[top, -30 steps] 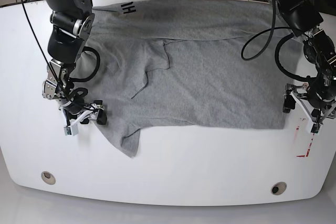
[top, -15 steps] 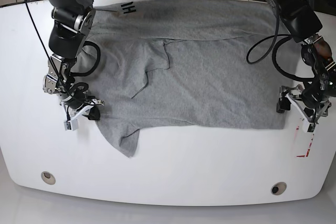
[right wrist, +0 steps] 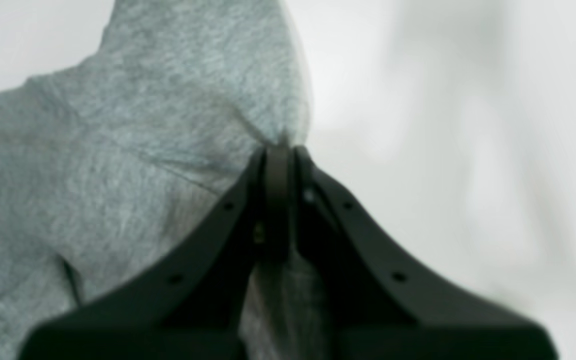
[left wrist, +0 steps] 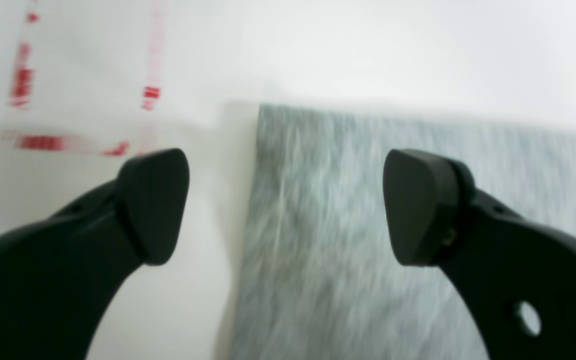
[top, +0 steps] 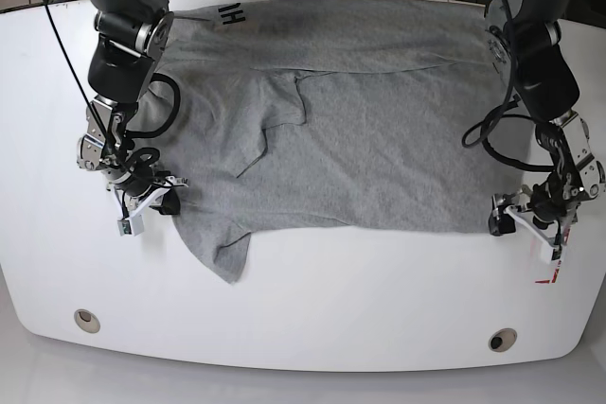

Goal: Layout the t-shirt on the table in an organized manner, then fold the t-shirt properly
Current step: 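Grasp the hem corners with both grippers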

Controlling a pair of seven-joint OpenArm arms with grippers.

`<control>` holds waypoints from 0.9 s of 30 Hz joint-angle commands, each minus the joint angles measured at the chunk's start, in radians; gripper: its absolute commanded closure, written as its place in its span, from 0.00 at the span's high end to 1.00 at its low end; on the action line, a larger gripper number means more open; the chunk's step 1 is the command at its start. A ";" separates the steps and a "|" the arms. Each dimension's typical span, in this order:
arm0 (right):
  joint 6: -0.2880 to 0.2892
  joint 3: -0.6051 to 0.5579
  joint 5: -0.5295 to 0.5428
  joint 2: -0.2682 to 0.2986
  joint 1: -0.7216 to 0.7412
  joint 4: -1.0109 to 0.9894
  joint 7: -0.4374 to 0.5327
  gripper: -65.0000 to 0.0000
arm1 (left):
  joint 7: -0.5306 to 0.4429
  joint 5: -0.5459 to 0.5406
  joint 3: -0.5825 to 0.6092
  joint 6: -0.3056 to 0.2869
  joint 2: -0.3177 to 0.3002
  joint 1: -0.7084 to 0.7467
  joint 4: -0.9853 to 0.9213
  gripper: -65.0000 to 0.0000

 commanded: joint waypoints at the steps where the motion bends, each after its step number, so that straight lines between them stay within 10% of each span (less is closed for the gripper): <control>1: -0.001 -0.054 0.003 0.011 0.015 0.018 -0.007 0.03 | -0.059 0.025 0.000 0.026 -0.011 -0.069 -0.089 0.90; 16: -0.001 -0.091 0.003 -0.003 -0.009 0.083 -0.007 0.02 | -0.179 0.066 0.000 0.073 -0.013 -0.107 -0.303 0.85; 27: -0.001 -0.094 -0.002 -0.004 -0.011 0.090 -0.007 0.02 | -0.182 0.062 0.029 0.073 -0.010 -0.106 -0.294 0.00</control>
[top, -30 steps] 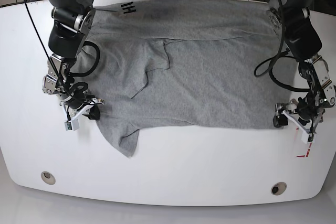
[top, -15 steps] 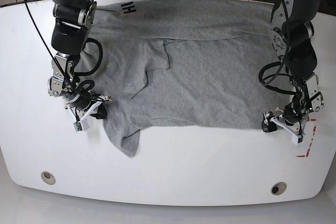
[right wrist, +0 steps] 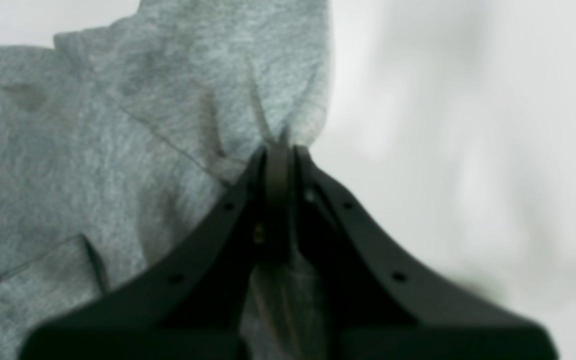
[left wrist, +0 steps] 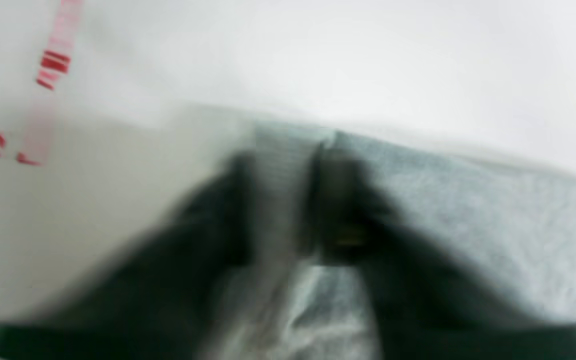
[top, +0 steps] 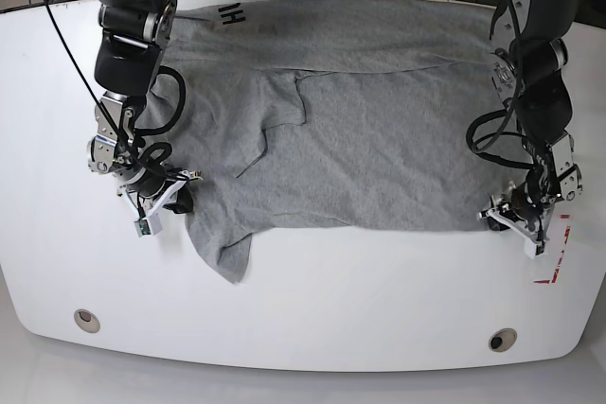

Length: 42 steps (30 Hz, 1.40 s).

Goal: Layout the t-shirt on the table in an organized manner, then fold the t-shirt properly
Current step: 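Grasp the hem corners with both grippers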

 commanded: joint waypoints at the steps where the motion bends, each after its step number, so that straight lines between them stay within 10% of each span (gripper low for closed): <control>1: 0.001 -0.001 -0.009 0.012 0.021 0.016 -0.001 0.02 | 0.001 -0.006 0.005 -0.006 -0.006 -0.028 0.013 0.00; 10: 0.001 -0.004 -0.010 0.012 0.018 0.086 -0.003 0.02 | 0.007 -0.009 0.000 -0.011 -0.004 -0.012 0.140 0.00; 30: 0.001 -0.004 -0.010 0.013 -0.006 0.401 -0.230 0.02 | 0.185 -0.011 -0.003 -0.234 0.028 0.124 0.515 0.00; 42: 0.001 -0.002 -0.010 0.012 -0.114 0.694 -0.365 0.02 | 0.279 -0.123 -0.004 -0.234 0.020 0.218 0.700 0.00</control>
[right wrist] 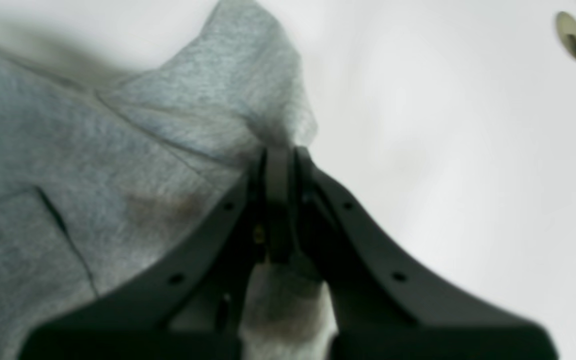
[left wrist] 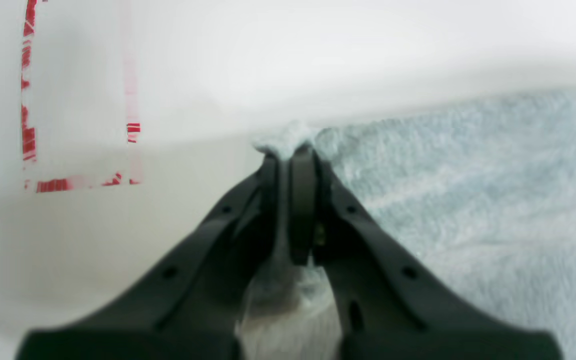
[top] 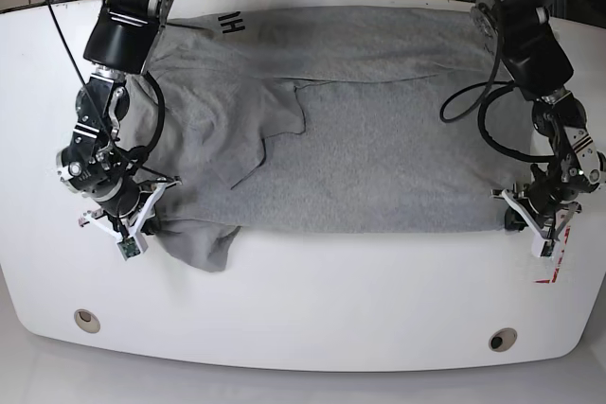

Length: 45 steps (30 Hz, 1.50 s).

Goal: Layout the t-shirt on the table in an organized manner, then fold the t-shirt properly
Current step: 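Grasp the hem corners with both grippers, then fold the hem up onto the collar edge with both grippers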

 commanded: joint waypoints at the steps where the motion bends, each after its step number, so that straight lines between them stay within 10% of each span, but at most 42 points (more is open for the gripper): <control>1: -0.006 0.006 0.008 0.014 -0.012 0.089 0.005 0.02 | 0.008 -0.030 -0.001 0.000 -0.020 0.001 0.073 0.00; 45: -0.006 0.115 0.103 -0.066 -0.650 0.546 -0.059 0.02 | 0.111 -0.126 -0.067 0.000 -0.042 0.605 0.579 0.00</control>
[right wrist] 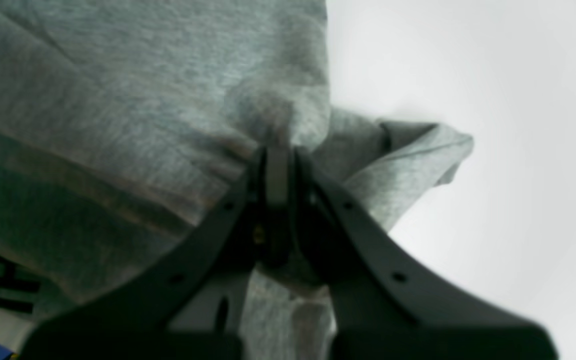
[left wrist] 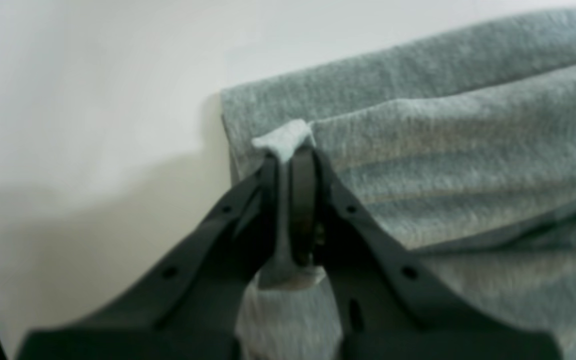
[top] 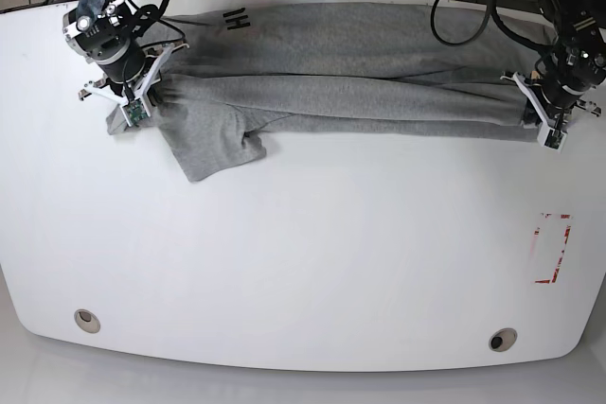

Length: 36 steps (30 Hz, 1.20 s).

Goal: Layout the t-shirt on the table in an organized manner, then fold the t-shirt properly
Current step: 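Fold the hem up onto the collar edge with both grippers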

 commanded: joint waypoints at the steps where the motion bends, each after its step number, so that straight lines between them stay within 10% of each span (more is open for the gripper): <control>1: -0.005 0.005 0.005 0.007 -0.009 0.022 0.017 0.03 | -0.011 -0.003 -0.006 0.006 -0.016 0.019 0.040 0.00; 17: -0.005 0.005 0.005 0.007 -0.060 0.017 0.017 0.07 | -0.011 -0.003 -0.003 0.006 -0.053 0.105 0.043 0.00; 27: -0.005 0.007 0.005 0.007 -0.082 0.023 0.017 0.71 | -0.011 -0.004 -0.005 0.006 -0.070 0.148 0.046 0.76; 36: -0.005 0.005 0.007 0.007 -0.046 0.025 0.023 0.60 | 0.083 -0.010 -0.034 0.006 -0.072 0.137 0.177 0.79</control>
